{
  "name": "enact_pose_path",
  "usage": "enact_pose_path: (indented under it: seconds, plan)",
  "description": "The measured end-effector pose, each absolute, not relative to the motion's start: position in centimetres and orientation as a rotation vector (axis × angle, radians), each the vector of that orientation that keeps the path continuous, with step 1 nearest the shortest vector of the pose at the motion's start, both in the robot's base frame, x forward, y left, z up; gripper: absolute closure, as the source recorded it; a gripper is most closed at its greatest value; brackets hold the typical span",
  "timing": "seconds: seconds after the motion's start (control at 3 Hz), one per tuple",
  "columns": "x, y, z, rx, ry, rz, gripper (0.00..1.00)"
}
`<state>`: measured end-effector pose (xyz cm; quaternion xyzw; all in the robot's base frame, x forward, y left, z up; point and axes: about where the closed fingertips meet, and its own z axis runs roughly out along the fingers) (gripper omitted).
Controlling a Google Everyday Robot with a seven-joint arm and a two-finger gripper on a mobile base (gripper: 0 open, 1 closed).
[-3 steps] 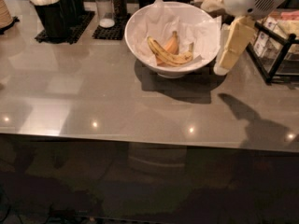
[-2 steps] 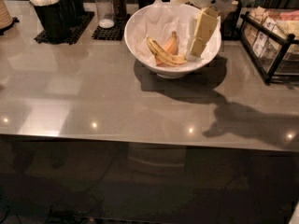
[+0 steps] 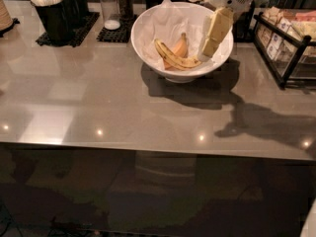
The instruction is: Pick banana from white bowl
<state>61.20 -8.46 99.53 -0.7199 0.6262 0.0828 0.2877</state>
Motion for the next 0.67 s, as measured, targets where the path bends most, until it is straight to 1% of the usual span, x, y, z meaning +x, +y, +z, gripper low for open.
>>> enact_pose_path:
  seconds: [0.33, 0.67]
  plan:
    - [63.83, -8.46, 99.02, -1.895, 1.638, 0.252, 0.00]
    - [64.35, -8.49, 99.40, -1.879, 1.629, 0.244, 0.00]
